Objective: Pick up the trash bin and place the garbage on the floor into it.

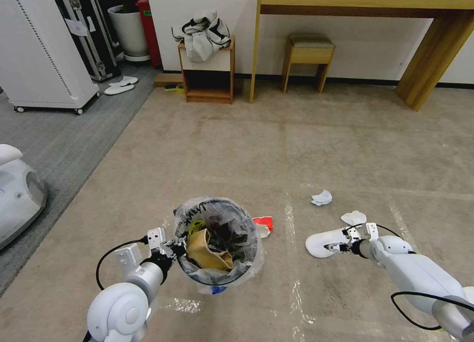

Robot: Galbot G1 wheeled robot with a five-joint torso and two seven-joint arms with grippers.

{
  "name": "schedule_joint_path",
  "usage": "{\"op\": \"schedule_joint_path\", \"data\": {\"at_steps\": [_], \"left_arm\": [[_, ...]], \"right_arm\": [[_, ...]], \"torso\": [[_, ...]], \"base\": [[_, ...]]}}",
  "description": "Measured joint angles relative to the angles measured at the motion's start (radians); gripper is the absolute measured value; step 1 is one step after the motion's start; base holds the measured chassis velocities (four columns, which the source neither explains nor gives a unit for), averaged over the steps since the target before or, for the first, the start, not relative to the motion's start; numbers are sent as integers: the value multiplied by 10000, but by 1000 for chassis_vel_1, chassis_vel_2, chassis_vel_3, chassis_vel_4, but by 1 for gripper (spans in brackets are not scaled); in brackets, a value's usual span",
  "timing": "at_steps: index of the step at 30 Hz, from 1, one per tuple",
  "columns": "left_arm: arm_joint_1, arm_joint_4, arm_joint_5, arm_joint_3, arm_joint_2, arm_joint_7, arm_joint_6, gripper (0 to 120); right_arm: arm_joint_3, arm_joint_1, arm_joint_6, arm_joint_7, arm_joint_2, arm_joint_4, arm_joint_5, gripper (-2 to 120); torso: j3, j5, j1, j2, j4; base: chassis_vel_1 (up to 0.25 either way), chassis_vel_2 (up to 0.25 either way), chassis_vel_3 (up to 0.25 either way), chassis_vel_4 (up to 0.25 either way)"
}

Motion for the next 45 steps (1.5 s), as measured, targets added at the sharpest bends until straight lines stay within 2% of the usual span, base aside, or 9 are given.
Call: {"op": "schedule_joint_path", "data": {"at_steps": [20,45], "left_arm": [[73,-139,66,109,-9,63,3,1],[121,-120,212,191,-163,169,-19,1]], "right_arm": [[204,277,98,669,579,-473,-376,100],[447,712,610,1204,1923,-1710,-788,100]], "torso": [[0,0,0,-1,-1],[0,-3,0,-2,-3]], "base": [[0,0,0,0],[0,0,0,0]]}}
